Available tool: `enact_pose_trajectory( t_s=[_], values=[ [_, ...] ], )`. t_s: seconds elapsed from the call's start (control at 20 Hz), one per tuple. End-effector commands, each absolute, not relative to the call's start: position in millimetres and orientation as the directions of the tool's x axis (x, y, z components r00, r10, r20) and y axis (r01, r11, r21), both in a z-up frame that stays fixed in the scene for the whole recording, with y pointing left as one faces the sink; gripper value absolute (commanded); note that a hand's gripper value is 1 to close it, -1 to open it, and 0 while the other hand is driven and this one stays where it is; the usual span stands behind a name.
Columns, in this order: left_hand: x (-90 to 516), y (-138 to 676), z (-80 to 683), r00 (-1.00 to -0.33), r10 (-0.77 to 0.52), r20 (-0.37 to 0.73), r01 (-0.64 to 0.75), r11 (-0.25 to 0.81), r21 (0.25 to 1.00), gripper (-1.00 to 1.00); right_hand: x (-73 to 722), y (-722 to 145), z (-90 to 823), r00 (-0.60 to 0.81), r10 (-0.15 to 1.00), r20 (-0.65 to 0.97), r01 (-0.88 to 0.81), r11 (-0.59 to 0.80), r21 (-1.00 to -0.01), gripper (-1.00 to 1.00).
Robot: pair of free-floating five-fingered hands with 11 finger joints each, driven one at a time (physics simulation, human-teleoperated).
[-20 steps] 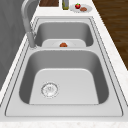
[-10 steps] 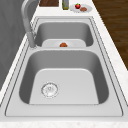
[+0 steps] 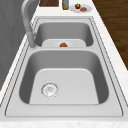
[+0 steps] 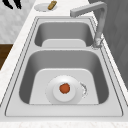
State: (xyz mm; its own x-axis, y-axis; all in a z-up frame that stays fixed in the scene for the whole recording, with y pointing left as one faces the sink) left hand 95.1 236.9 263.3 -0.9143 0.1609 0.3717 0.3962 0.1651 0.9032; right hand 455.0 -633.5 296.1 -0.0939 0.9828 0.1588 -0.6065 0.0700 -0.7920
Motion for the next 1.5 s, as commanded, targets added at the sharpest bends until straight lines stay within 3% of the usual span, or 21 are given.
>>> enact_pose_trajectory(
  t_s=[0.0, 1.45],
  values=[
    [95, 237, 263, -0.914, 0.161, 0.372, 0.396, 0.165, 0.903, 0.00, 448, -652, 296, -0.124, 0.975, 0.182, -0.593, 0.075, -0.802, -1.00],
    [95, 237, 263, -0.914, 0.161, 0.372, 0.396, 0.165, 0.903, 0.00, 462, -699, 249, -0.162, 0.975, 0.154, -0.589, 0.029, -0.807, -1.00]
  ],
)
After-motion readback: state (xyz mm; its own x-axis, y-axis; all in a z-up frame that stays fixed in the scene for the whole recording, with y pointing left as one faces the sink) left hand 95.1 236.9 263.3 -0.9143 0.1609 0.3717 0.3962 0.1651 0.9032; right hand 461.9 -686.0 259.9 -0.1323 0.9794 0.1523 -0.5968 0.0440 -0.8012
